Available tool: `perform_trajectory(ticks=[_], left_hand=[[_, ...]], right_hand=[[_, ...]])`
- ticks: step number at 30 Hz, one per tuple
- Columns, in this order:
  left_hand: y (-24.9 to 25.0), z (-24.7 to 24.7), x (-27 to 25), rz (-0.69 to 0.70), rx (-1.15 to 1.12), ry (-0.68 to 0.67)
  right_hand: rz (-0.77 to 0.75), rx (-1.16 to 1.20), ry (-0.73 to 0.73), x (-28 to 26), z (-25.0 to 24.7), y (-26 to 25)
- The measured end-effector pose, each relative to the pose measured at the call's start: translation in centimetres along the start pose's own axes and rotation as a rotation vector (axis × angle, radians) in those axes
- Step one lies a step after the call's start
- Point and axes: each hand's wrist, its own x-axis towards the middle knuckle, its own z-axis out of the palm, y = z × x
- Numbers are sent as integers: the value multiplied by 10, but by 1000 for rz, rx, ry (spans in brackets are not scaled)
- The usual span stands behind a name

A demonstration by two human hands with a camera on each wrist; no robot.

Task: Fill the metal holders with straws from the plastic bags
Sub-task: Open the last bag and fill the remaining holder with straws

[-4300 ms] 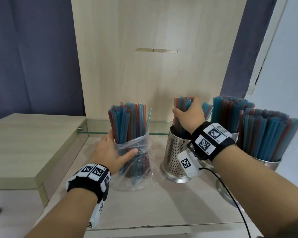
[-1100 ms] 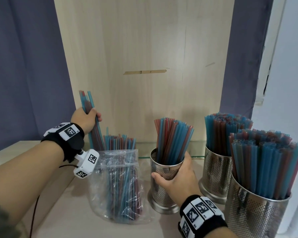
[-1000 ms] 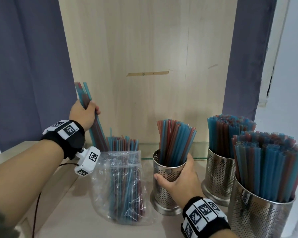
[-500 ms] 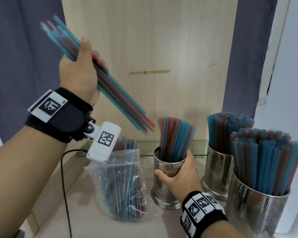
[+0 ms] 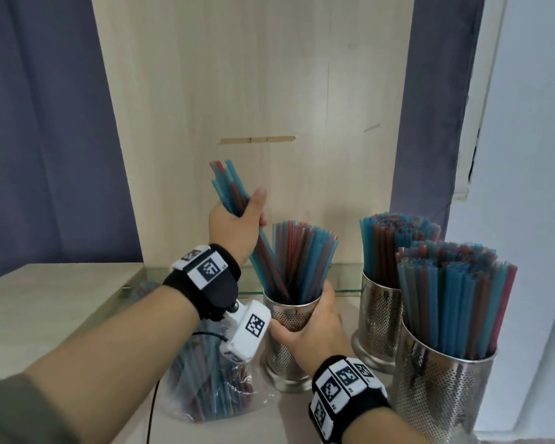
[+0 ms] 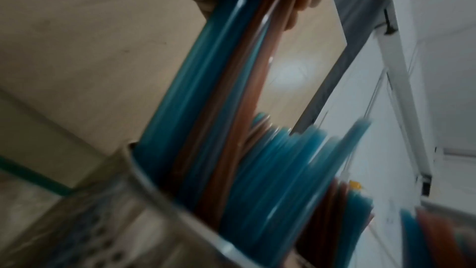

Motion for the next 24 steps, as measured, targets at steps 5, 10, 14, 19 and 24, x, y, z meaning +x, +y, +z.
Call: perform_trajectory(ticks=[5, 10, 14, 19, 24], left_hand=[[-19, 3, -7, -2, 149, -171], [-42, 10, -12, -81, 269, -213], [-48, 9, -27, 7, 266, -249], [-59, 4, -37, 38, 244, -358], [-57, -8, -36, -98, 197, -353]], right_hand=[[-5, -24, 0, 0, 0, 0], [3, -14, 1, 0, 0, -1], [-5, 2, 17, 1, 1, 0], [-6, 17, 15, 0, 0, 0], [-6, 16, 15, 1, 0, 0]])
